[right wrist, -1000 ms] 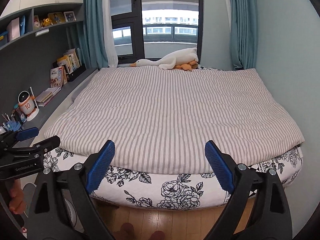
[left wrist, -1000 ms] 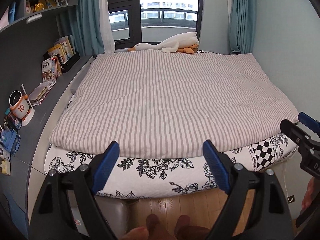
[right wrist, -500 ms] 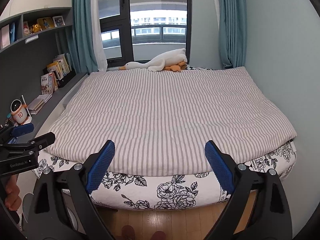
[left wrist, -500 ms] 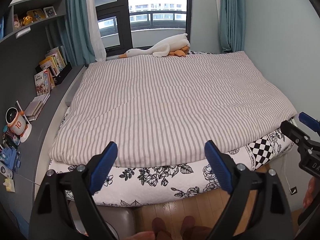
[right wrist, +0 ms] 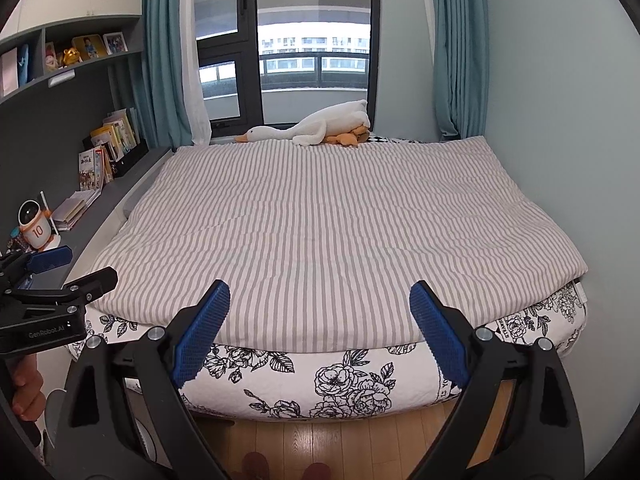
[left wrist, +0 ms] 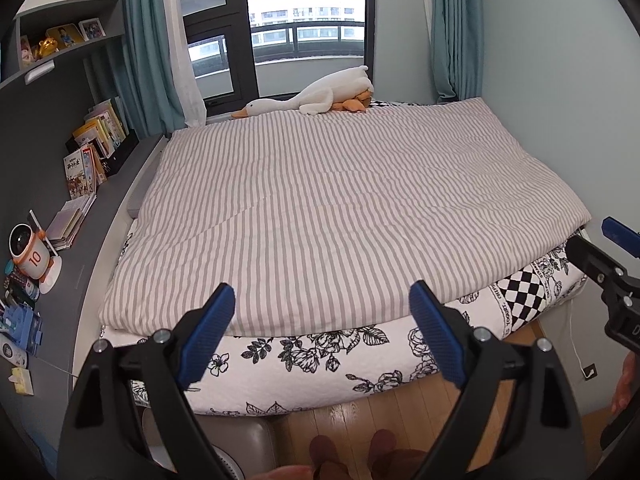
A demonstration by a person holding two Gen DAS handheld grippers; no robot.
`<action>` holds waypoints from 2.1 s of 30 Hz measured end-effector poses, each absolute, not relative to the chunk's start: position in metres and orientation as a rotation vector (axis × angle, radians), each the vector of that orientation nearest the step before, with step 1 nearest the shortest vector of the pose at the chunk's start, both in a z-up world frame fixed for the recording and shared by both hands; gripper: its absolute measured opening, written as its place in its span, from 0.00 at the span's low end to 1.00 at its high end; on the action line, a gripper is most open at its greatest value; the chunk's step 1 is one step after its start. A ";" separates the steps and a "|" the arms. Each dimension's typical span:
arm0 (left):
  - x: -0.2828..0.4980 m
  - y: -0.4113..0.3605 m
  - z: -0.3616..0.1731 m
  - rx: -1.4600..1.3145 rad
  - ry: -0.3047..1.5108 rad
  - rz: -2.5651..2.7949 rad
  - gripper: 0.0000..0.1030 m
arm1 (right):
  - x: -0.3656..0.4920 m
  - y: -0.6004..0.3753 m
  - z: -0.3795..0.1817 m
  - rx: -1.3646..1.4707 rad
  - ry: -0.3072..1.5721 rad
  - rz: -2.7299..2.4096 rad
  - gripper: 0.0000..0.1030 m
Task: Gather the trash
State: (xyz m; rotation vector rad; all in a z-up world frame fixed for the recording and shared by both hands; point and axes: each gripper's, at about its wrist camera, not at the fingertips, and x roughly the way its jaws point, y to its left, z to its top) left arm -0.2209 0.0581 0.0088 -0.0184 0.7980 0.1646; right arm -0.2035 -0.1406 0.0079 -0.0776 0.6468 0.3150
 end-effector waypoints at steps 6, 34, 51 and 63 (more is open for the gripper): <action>-0.220 0.059 0.010 -0.023 0.791 0.163 0.86 | -0.203 -0.140 0.009 -0.077 0.645 0.314 0.85; -0.212 0.058 0.014 -0.035 0.785 0.151 0.86 | -0.196 -0.140 0.009 -0.086 0.644 0.309 0.85; -0.209 0.057 0.016 -0.039 0.780 0.146 0.86 | -0.195 -0.138 0.012 -0.088 0.639 0.304 0.86; -0.206 0.059 0.017 -0.041 0.782 0.144 0.86 | -0.193 -0.139 0.012 -0.090 0.640 0.304 0.86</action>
